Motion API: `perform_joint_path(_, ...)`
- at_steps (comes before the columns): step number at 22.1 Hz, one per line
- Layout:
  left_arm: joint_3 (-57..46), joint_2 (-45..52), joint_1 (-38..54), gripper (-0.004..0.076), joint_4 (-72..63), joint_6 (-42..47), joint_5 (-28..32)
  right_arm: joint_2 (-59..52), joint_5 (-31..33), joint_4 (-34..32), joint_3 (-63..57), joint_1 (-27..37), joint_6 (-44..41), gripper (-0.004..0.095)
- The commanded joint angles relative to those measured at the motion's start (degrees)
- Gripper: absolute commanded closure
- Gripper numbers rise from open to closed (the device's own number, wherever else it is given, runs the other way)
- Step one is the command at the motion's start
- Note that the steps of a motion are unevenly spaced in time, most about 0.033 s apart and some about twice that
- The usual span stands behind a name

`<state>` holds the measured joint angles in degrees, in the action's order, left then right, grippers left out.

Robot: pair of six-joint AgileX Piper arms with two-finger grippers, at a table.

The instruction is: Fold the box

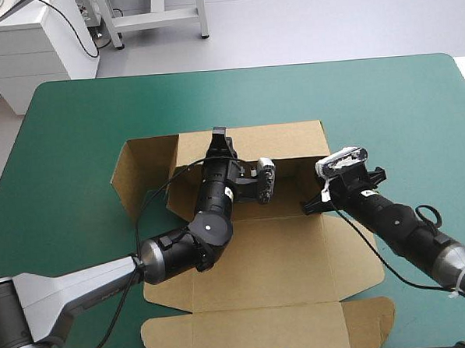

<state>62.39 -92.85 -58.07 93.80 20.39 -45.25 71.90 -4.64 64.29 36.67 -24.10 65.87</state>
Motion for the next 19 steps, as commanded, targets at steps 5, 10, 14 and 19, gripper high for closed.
perform_joint_path(5,1.3,2.5,-0.3,0.073,3.0,0.7,-0.9,-1.0,-2.1,0.0,2.6,-0.2,0.5,0.0929)
perform_joint_path(10,1.3,2.5,-0.3,0.0409,3.0,0.7,-0.6,-1.0,-2.9,-0.2,2.6,-0.2,0.5,0.0929)
perform_joint_path(14,1.3,2.5,-0.3,0.0234,3.0,0.7,1.2,-1.0,-4.7,-0.5,2.6,-0.2,0.5,0.0929)
perform_joint_path(19,1.3,2.4,-1.3,0.0237,2.3,1.5,-0.5,-0.8,-10.2,-0.6,3.5,0.0,1.1,0.0929)
